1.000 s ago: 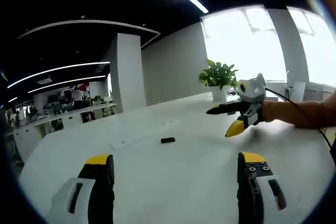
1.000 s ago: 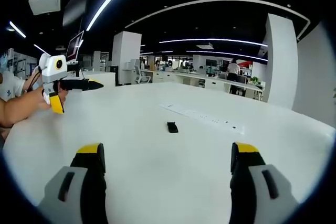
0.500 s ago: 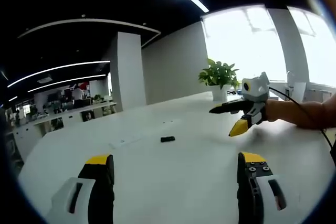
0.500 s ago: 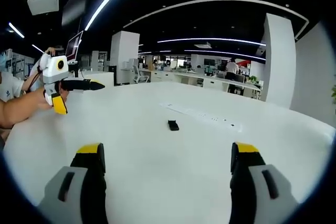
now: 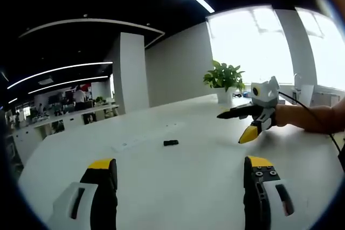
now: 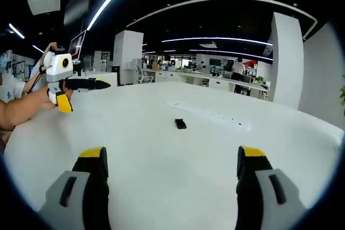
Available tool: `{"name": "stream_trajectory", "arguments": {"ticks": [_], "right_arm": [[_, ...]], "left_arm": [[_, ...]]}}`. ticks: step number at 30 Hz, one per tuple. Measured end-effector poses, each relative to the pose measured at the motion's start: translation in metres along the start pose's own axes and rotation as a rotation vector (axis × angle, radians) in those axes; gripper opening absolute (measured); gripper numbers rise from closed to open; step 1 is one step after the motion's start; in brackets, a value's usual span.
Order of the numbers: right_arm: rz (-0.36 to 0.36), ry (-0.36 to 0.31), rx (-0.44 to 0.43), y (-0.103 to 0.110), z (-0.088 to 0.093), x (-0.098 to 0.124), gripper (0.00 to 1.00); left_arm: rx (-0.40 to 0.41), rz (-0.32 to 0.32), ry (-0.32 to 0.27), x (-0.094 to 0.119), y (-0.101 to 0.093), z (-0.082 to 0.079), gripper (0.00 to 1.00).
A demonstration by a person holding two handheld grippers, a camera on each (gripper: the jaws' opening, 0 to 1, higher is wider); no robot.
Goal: Snap the two parts of the plastic buckle together until the buckle closes and remains connected.
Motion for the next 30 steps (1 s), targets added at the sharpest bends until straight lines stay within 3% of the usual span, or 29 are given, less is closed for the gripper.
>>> {"name": "stream_trajectory", "arguments": {"ticks": [14, 24, 30], "right_arm": [[-0.013, 0.018, 0.017, 0.016, 0.008, 0.015, 1.00], [-0.006, -0.018, 0.019, 0.022, 0.001, 0.024, 1.00], [-0.011, -0.026, 0.020, 0.032, 0.006, 0.036, 1.00]], "left_arm": [[0.018, -0.002, 0.006, 0.000, 0.003, 0.000, 0.99], [0.009, -0.003, 0.021, -0.003, 0.003, 0.002, 0.99], [0.013, -0.007, 0.027, -0.002, 0.005, 0.005, 0.99]]}}
Point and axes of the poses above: the point that each gripper's makers call its tool centre point, and the gripper's own axes: x roughly backward along the fingers, y roughly to its left, z roughly out of its underside, the point moved 1 cm from there along x, roughly backward along the fingers, and after that the axes turned 10 degrees about y, right-handed, at the moved point
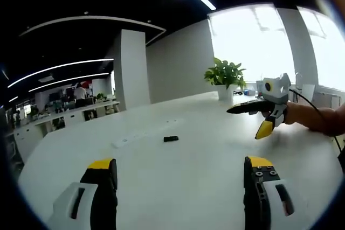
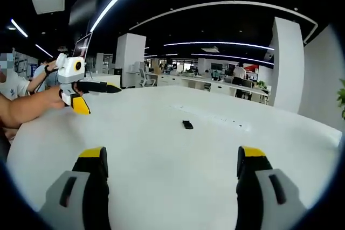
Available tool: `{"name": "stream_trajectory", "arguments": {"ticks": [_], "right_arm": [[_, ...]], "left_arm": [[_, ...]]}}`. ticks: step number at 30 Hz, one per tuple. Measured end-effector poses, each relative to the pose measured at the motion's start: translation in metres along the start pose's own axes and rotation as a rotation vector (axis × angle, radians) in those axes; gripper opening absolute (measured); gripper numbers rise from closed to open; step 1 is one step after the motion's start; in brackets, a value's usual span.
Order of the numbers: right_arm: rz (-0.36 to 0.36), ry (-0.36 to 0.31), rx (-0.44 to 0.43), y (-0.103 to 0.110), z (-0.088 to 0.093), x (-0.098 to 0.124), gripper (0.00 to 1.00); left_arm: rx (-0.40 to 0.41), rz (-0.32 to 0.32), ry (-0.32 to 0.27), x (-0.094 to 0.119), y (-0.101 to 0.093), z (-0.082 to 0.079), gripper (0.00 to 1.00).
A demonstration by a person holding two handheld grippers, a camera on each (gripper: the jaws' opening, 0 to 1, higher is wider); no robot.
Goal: Snap the two parts of the plastic buckle together until the buckle closes and remains connected.
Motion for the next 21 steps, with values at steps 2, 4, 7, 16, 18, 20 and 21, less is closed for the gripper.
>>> {"name": "stream_trajectory", "arguments": {"ticks": [2, 4, 7, 16, 18, 20, 21], "right_arm": [[-0.001, 0.004, 0.005, 0.004, 0.003, 0.005, 1.00], [0.013, 0.004, 0.004, 0.008, 0.007, 0.013, 1.00], [0.023, 0.004, 0.010, 0.012, 0.012, 0.021, 1.00], [0.035, -0.011, -0.025, 0.000, 0.012, 0.028, 1.00], [0.037, -0.014, -0.026, 0.000, 0.010, 0.028, 1.00], [0.039, -0.022, -0.031, 0.000, 0.008, 0.029, 1.00], [0.038, -0.025, -0.035, 0.001, 0.007, 0.029, 1.00]], "left_arm": [[-0.001, -0.001, 0.003, 0.000, 0.000, 0.001, 0.99], [-0.003, -0.001, 0.007, -0.001, -0.001, 0.002, 0.99], [-0.005, 0.001, 0.010, -0.001, -0.003, 0.004, 0.99], [-0.016, -0.005, 0.012, 0.004, -0.009, 0.007, 0.99], [-0.017, -0.009, 0.016, 0.007, -0.010, 0.010, 0.99], [0.000, -0.007, 0.011, 0.012, -0.014, 0.013, 0.99], [0.024, 0.000, -0.003, 0.018, -0.020, 0.016, 0.99]]}}
Point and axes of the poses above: the point that each gripper's makers call its tool centre point, and the gripper's own axes: x roughly backward along the fingers, y roughly to its left, z roughly out of its underside, the point moved 1 cm from there along x, roughly backward along the fingers, and after that the axes turned 10 degrees about y, right-handed, at the moved point
